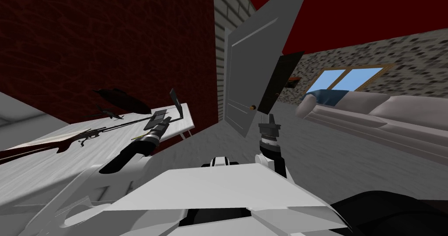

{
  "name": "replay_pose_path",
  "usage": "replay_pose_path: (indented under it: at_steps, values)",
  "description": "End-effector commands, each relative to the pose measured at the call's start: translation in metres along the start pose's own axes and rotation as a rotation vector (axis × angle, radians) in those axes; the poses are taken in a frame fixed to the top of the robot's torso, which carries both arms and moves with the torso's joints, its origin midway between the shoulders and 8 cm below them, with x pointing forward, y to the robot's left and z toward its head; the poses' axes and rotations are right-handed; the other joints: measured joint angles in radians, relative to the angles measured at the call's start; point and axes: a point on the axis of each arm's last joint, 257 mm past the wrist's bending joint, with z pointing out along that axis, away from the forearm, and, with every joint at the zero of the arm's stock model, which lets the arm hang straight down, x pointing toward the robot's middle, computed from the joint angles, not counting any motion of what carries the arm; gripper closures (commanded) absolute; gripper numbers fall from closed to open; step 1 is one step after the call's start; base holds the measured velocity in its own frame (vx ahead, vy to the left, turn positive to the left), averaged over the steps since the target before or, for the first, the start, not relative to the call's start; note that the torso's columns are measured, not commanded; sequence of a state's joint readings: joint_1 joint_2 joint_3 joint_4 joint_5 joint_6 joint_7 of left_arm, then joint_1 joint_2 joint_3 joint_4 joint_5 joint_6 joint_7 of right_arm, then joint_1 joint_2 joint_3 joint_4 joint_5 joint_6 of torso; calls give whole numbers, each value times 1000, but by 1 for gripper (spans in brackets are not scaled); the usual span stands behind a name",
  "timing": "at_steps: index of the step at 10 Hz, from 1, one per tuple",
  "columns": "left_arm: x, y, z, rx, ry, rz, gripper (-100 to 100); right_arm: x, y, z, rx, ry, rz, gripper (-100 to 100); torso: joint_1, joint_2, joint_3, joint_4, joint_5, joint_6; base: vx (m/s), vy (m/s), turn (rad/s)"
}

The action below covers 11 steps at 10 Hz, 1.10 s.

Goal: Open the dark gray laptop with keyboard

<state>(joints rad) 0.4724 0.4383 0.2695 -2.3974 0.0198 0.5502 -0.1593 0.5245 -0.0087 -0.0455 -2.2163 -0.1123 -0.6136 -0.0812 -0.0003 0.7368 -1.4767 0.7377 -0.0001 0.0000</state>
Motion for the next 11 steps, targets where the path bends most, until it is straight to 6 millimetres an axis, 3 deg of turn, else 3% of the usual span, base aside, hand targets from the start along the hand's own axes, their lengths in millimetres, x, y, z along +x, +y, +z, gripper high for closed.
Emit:
replay_pose_path:
  at_steps: [1,7,11]
  values:
    - [-13,9,3,-52,-6,21,-100,0,0,0,0,0,0,0,1,1,0,0,0,0,90,-78,40]
    - [-47,12,7,-117,-44,58,-100,0,0,0,0,0,0,0,0,-1,0,0,0,0,116,-69,64]
    - [-82,-2,9,-136,-97,77,-100,0,0,0,0,0,0,0,1,0,0,0,0,0,119,-55,102]
